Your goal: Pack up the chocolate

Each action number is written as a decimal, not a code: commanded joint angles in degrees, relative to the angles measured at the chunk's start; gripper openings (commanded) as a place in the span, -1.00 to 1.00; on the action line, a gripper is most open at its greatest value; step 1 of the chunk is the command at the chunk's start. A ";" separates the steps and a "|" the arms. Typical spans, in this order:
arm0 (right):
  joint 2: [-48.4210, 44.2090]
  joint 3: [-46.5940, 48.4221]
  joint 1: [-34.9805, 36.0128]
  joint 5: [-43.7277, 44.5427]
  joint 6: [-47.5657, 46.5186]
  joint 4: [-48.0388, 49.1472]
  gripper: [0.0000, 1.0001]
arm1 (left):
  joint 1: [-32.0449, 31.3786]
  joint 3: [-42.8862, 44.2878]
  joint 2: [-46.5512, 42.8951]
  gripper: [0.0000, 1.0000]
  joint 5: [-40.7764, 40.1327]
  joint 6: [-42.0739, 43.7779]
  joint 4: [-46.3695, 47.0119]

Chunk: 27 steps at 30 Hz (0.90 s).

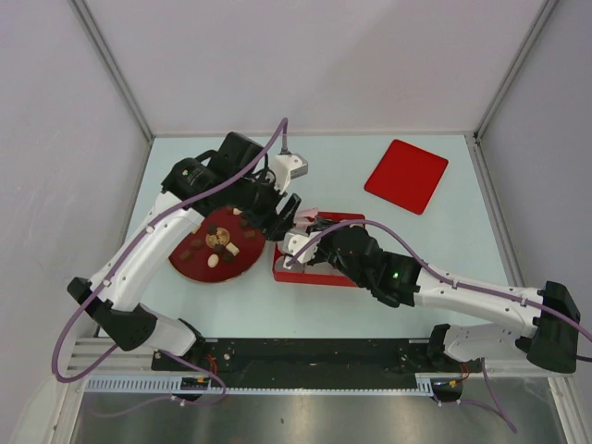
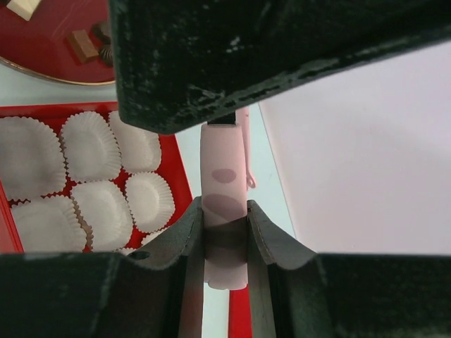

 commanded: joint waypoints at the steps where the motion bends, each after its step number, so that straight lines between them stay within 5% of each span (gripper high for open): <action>1: -1.04 2.68 0.67 1.36 -1.29 3.74 -1.00 | -0.34 -0.43 -0.83 0.50 1.59 2.40 -0.40; 17: -1.04 2.68 2.86 2.24 -2.69 5.24 -1.00 | -0.61 -1.13 -0.04 0.00 5.19 3.28 -0.75; 27: -1.65 1.54 3.83 2.33 -3.75 6.64 -0.99 | -0.70 -1.39 -1.27 -0.03 10.12 4.59 -1.02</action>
